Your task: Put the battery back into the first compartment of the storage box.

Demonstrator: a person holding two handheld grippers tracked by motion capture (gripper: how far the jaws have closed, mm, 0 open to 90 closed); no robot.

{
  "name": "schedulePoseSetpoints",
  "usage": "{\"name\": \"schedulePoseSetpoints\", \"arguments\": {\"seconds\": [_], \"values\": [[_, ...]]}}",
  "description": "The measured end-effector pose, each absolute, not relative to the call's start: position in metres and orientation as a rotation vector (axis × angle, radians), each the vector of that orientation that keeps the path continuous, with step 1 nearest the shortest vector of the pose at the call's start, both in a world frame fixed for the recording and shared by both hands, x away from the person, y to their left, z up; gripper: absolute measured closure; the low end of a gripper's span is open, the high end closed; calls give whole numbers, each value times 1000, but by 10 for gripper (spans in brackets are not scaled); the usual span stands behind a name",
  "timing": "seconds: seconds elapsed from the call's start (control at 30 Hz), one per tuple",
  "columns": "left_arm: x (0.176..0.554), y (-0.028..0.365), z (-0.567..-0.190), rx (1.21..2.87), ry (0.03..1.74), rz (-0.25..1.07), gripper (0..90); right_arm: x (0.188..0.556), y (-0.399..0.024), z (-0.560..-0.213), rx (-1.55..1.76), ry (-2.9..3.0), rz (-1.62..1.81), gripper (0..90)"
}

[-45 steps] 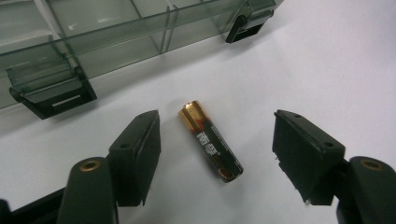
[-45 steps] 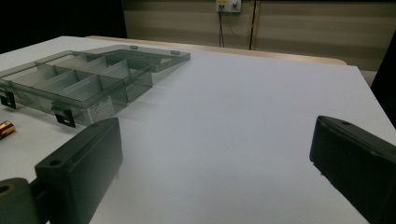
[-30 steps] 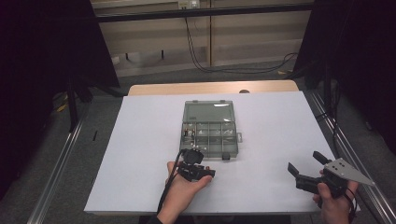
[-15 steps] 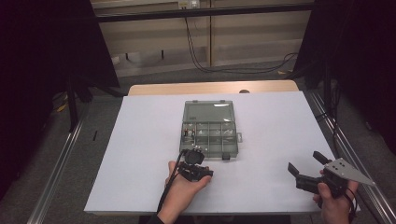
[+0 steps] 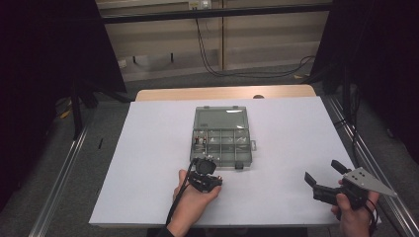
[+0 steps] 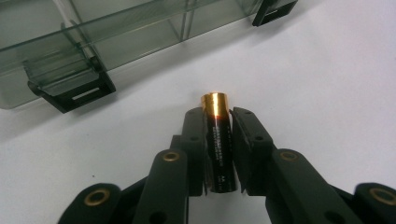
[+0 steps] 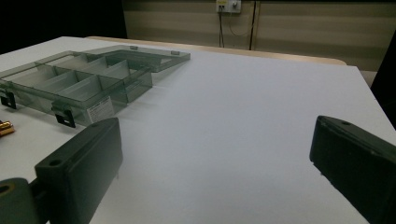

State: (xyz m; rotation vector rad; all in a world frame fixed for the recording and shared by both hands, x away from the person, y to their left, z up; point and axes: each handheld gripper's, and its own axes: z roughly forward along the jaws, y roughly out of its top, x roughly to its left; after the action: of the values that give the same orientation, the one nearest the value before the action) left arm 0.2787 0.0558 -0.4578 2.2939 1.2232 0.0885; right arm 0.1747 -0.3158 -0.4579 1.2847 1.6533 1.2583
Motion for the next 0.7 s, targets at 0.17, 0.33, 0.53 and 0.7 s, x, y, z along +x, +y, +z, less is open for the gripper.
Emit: {"name": "schedulePoseSetpoints", "arguments": {"seconds": [0.17, 0.33, 0.53, 0.7], "values": [[278, 56, -458, 2289, 1217, 95, 763, 175, -316, -458, 1286, 1656, 1257, 22], [277, 56, -458, 2293, 1201, 103, 769, 175, -316, -458, 1287, 1656, 1257, 22], [279, 59, -459, 2276, 1185, 86, 771, 175, -316, -458, 1288, 1653, 1258, 22], [280, 60, -459, 2281, 1179, 80, 771, 175, -317, -458, 1289, 1651, 1257, 22]]}}
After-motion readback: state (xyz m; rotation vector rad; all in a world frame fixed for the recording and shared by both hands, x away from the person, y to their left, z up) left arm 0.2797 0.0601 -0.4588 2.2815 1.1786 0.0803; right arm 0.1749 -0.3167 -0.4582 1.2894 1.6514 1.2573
